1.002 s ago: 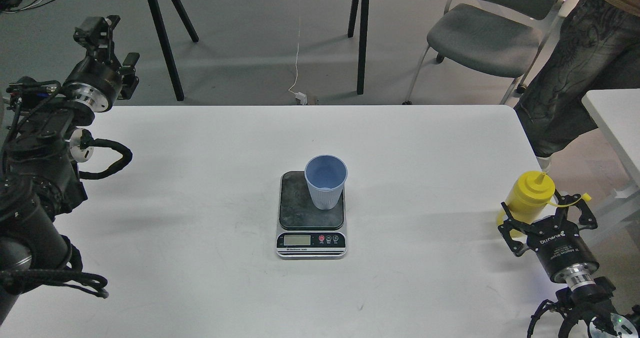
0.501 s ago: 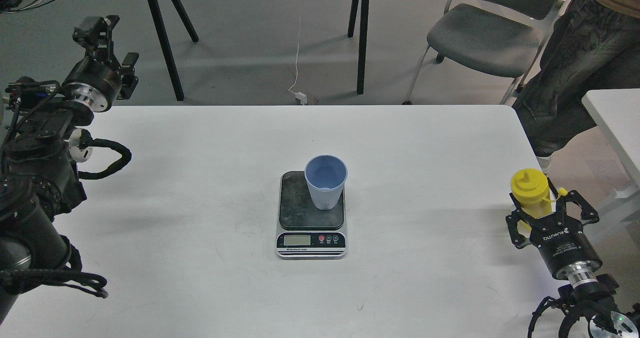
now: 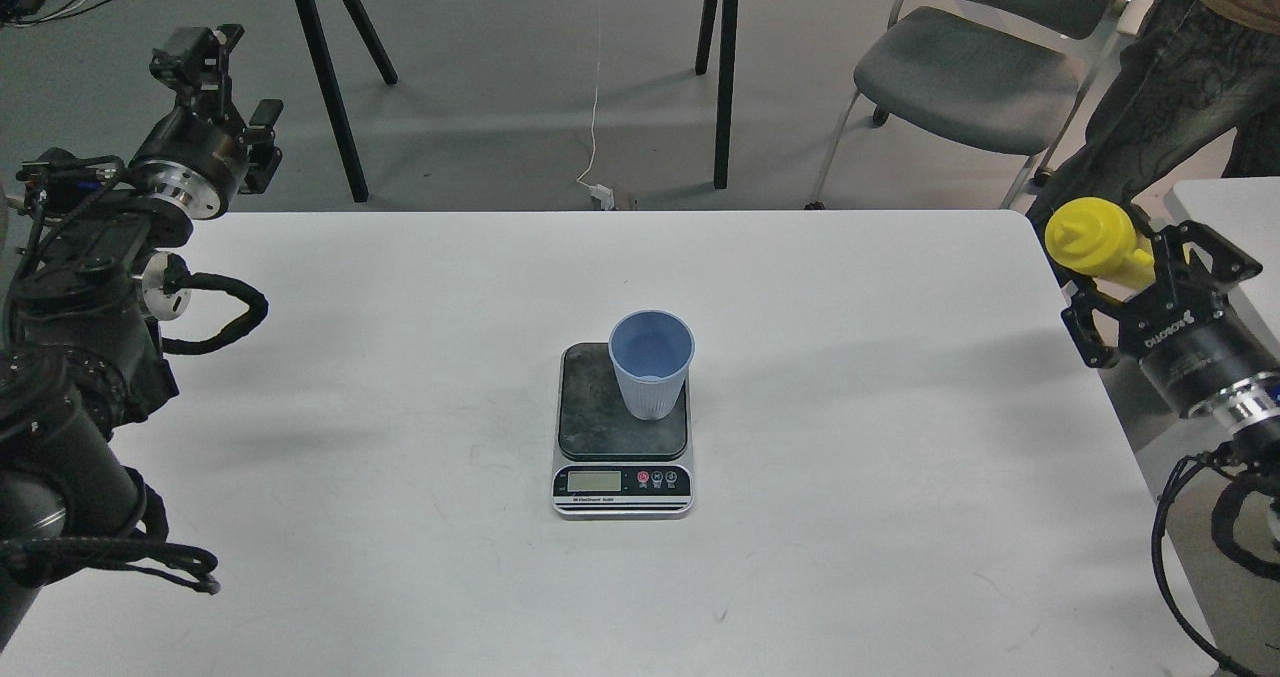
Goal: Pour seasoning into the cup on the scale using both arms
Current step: 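Lift the yellow bottle with the right gripper and invert it over the cup, then hold the inverted yellow bottle above the blue cup, squeezing sauce out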
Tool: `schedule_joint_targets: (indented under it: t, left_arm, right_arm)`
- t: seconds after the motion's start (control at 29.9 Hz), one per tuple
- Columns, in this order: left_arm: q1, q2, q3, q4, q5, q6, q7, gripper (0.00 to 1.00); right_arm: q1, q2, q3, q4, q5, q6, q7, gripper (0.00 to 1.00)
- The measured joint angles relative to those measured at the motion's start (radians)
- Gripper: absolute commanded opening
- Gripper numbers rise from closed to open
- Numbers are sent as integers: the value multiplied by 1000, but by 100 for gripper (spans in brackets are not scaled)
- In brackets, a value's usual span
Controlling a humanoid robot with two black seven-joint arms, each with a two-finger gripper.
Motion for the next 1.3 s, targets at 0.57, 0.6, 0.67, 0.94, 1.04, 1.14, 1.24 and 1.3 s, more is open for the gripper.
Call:
schedule_joint_targets:
  t: [0.57, 0.6, 0.67, 0.94, 1.04, 1.14, 1.24, 1.3]
  left_arm:
    - [-1, -54, 0, 0, -3, 0, 0, 87]
    - [-1, -56, 0, -1, -3, 0, 0, 87]
    - [-1, -56, 0, -1, -3, 0, 0, 87]
    - [0, -56, 0, -1, -3, 0, 0, 87]
    - [3, -56, 0, -1, -3, 0, 0, 87]
    - [4, -56, 0, 0, -3, 0, 0, 87]
    - [4, -56, 0, -1, -3, 0, 0, 87]
    - [4, -56, 0, -2, -3, 0, 0, 87]
  right_arm:
    - [767, -1, -534, -8, -531, 0, -20, 69]
    - [791, 15, -562, -3, -566, 0, -20, 68]
    - [834, 53, -613, 11, -650, 0, -20, 69]
    - [924, 151, -723, 45, -865, -13, -20, 69]
    - [950, 168, -741, 44, -921, -38, -20, 69]
    - [968, 180, -754, 44, -954, -60, -19, 68]
    - [986, 190, -765, 44, -991, -89, -18, 68]
    - [995, 203, -773, 42, -1016, -107, -18, 68]
